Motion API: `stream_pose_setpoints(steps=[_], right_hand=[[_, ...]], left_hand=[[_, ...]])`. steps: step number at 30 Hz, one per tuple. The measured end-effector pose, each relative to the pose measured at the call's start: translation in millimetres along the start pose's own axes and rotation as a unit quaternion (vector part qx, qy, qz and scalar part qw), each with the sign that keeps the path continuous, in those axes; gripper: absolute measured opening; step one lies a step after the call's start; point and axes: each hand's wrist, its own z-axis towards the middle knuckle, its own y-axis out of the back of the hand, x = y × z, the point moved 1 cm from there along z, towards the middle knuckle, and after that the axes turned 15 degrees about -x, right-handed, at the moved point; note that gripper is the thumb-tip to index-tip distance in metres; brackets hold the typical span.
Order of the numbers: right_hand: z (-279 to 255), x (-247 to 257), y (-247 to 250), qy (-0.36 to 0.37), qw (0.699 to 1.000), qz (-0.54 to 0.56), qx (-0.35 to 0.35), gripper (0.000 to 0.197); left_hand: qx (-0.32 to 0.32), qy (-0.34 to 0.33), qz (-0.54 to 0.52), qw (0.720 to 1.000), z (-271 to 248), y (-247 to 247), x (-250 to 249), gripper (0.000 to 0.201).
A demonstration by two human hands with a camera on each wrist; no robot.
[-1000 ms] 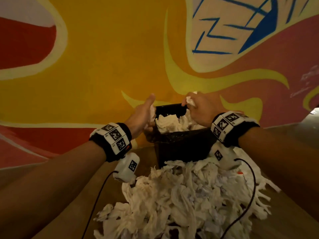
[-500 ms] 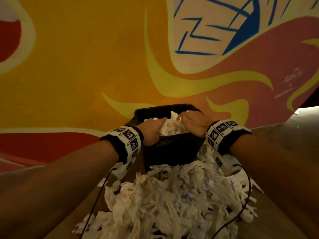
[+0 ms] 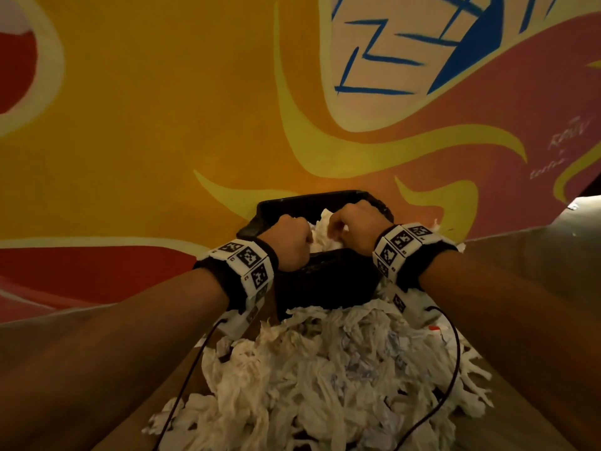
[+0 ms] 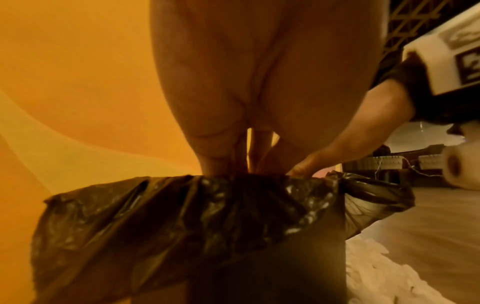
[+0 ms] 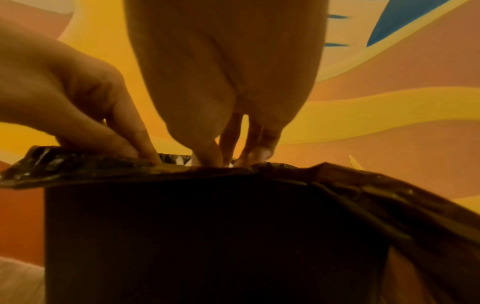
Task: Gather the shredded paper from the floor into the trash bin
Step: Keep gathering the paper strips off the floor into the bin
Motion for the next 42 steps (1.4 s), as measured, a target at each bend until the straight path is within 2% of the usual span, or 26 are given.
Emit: stream_pose_setpoints(steps=[1,4,7,10,12,13,16,22,24,26,29,30,32,34,36,38,40,42], right_hand=[[-1.3,0.8,0.4,0.002,1.0,0.011,0.014,0.019],[-4.3,5.1,1.1,-0.002,0.998,0.035,0.056,0.03],[-3.6,9.7,-0.3,-0.031,0.992,0.048,0.109,0.04],[-1.9,19.2,-4.9,-0.042,0.98,-0.005,0.193,0.04],[2.3,19.7,-10.8,-0.034,0.974,-0.052,0.22,0.041],[4.6,19.0,-12.7,-0.055,0.97,-0.045,0.231,0.041],[12.8,14.1,-20.9,-0.119,0.97,0.028,0.21,0.03],[13.2,4.5,-23.4,-0.185,0.952,0.08,0.231,0.042],[12.7,6.4,-24.2,-0.189,0.946,0.107,0.242,0.044],[13.1,9.3,-27.0,-0.192,0.943,0.122,0.242,0.046],[16.1,10.6,-29.7,-0.174,0.949,0.085,0.25,0.029],[16.4,10.4,-29.3,-0.158,0.953,0.063,0.25,0.025],[14.5,9.7,-26.9,-0.098,0.967,0.029,0.235,0.033],[12.4,5.3,-23.3,-0.053,0.981,0.016,0.184,0.035],[9.8,2.8,-18.7,-0.033,0.99,0.017,0.136,0.031],[10.6,0.4,-15.9,-0.015,0.994,-0.035,0.102,0.032],[12.3,-1.8,-13.4,-0.01,0.993,-0.102,0.051,0.036],[12.9,-1.8,-11.2,0.0,0.993,-0.12,-0.014,0.039]], left_hand=[[0.011,-0.004,0.0,1.0,-0.9,0.2,-3.4,0.021],[0.031,0.007,-0.009,0.999,-5.0,3.1,-11.2,0.041],[0.095,0.006,0.022,0.995,-6.8,3.9,-16.8,0.044],[0.15,0.013,0.029,0.988,-6.9,1.3,-19.9,0.052],[0.166,0.021,0.047,0.985,-4.6,-0.4,-18.3,0.06],[0.176,0.022,0.056,0.982,-3.0,-0.9,-17.3,0.063],[0.205,0.026,0.069,0.976,4.4,-1.6,-14.7,0.065],[0.255,0.031,0.026,0.966,15.7,-7.7,-9.7,0.059],[0.256,0.019,0.001,0.966,17.3,-9.4,-10.3,0.055],[0.259,0.009,0.018,0.966,19.7,-10.5,-8.9,0.054],[0.275,0.015,0.059,0.96,21.0,-10.7,-7.3,0.06],[0.274,0.012,0.067,0.959,20.6,-9.3,-7.5,0.06],[0.244,-0.009,0.065,0.968,19.4,-5.9,-7.0,0.046],[0.192,-0.027,0.054,0.98,15.7,1.2,-5.5,0.037],[0.144,-0.029,0.037,0.988,9.9,10.1,-1.3,0.043],[0.108,-0.032,0.002,0.994,3.6,20.6,4.0,0.045],[0.09,-0.046,-0.018,0.995,-4.7,32.8,8.3,0.041],[0.057,-0.067,-0.017,0.996,-12.2,42.4,13.5,0.034]])
